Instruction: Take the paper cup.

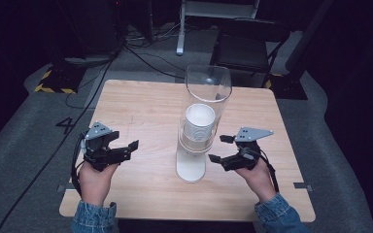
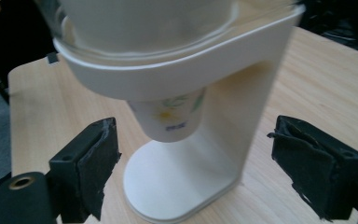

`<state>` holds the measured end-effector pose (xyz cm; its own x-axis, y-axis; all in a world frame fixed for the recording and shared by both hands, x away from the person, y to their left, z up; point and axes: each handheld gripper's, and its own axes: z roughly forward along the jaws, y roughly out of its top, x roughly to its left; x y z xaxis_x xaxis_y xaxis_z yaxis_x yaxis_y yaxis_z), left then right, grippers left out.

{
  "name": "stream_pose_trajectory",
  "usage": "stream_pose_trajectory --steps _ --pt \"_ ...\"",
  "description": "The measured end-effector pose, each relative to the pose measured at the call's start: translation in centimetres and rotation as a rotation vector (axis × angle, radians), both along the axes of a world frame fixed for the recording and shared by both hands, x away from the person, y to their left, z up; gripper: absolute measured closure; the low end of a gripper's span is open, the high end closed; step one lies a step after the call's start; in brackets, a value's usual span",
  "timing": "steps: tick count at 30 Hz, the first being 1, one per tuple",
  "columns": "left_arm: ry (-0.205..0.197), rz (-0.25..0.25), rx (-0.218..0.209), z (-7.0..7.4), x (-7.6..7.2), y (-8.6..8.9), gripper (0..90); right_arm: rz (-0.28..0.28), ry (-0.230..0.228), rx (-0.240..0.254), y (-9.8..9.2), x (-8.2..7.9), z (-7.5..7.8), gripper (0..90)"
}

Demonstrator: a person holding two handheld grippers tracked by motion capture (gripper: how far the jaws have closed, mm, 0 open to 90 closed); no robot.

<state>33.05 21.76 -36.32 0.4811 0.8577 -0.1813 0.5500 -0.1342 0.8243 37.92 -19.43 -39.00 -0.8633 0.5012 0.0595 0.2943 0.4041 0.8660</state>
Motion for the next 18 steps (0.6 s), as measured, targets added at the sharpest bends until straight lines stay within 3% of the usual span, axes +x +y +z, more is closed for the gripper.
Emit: stream_pose_trajectory --steps 4,8,13,16,18 --pt "0.012 -0.024 -0.037 -0.2 -0.3 0.2 21.8 0.047 -0.001 0.012 1.8 0.1 -1.2 15.9" --pt "0.015 -0.020 -0.047 -0.3 -0.6 0.4 21.8 0.058 0.009 0.028 2.7 0.4 -2.0 15.9" --pt "0.022 -0.010 -0.044 -0.5 -1.0 0.8 21.8 0.044 -0.024 0.028 3.7 0.9 -3.0 15.9" --pt "0.029 -0.003 -0.043 -0.6 -1.3 1.0 21.8 0.045 -0.036 0.061 4.0 1.3 -3.3 17.2" --pt "0.028 0.001 -0.043 -0.7 -1.4 1.0 21.8 0.044 -0.068 0.064 4.4 1.2 -3.5 18.1"
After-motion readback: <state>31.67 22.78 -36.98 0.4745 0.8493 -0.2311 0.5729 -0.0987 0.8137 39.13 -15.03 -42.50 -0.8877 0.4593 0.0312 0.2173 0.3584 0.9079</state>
